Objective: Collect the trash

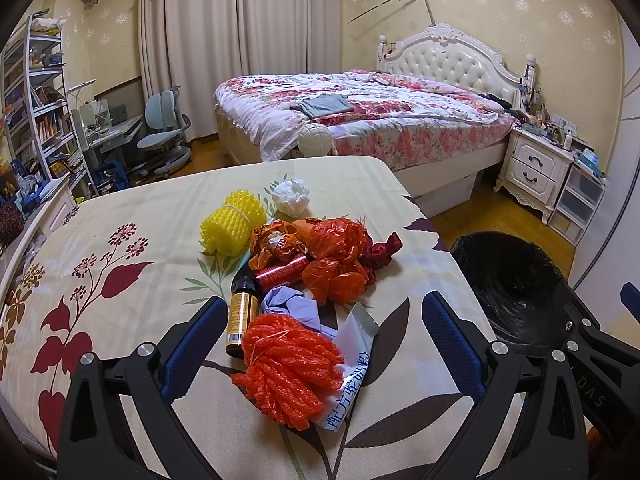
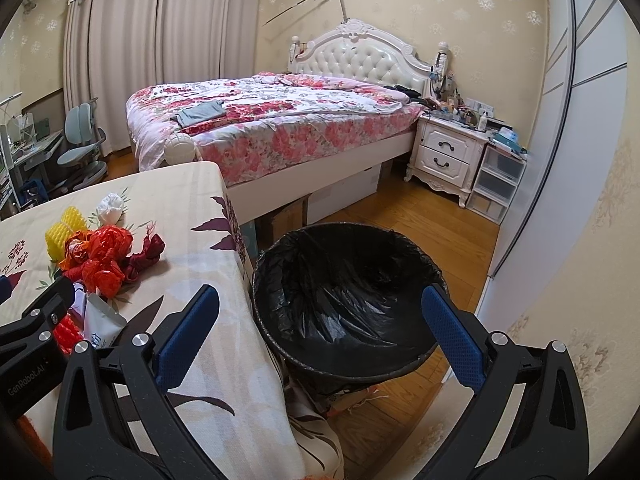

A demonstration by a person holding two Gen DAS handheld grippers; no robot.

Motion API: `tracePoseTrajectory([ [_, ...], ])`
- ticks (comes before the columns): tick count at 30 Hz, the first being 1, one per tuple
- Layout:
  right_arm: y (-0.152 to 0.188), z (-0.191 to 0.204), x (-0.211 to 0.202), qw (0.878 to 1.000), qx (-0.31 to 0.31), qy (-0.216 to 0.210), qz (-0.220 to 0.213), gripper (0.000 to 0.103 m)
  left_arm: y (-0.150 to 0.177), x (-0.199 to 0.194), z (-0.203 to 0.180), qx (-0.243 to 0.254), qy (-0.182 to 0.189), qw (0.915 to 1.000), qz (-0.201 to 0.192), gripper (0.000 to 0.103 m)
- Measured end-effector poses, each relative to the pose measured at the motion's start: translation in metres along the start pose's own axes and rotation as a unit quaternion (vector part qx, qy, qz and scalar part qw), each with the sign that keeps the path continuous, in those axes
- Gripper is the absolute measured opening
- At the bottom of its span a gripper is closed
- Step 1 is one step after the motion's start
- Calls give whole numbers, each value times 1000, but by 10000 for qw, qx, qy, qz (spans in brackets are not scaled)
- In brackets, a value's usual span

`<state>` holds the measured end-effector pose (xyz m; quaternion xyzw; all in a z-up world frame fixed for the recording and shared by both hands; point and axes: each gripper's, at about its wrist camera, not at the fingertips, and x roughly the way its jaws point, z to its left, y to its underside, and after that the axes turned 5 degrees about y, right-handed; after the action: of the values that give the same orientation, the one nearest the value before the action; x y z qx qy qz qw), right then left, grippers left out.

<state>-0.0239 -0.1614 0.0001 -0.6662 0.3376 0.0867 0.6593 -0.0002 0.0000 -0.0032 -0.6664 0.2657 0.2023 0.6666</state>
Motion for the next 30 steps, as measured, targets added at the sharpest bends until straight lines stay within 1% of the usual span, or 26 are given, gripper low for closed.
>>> tracePoseTrajectory([
  [23, 0, 0, 0, 10000, 0, -4, 13, 99, 1, 1, -1, -38, -5, 10000, 33, 97],
  [30, 6, -8, -4, 10000, -5, -6, 35, 99, 3, 0, -2, -54, -2, 10000, 39, 97],
])
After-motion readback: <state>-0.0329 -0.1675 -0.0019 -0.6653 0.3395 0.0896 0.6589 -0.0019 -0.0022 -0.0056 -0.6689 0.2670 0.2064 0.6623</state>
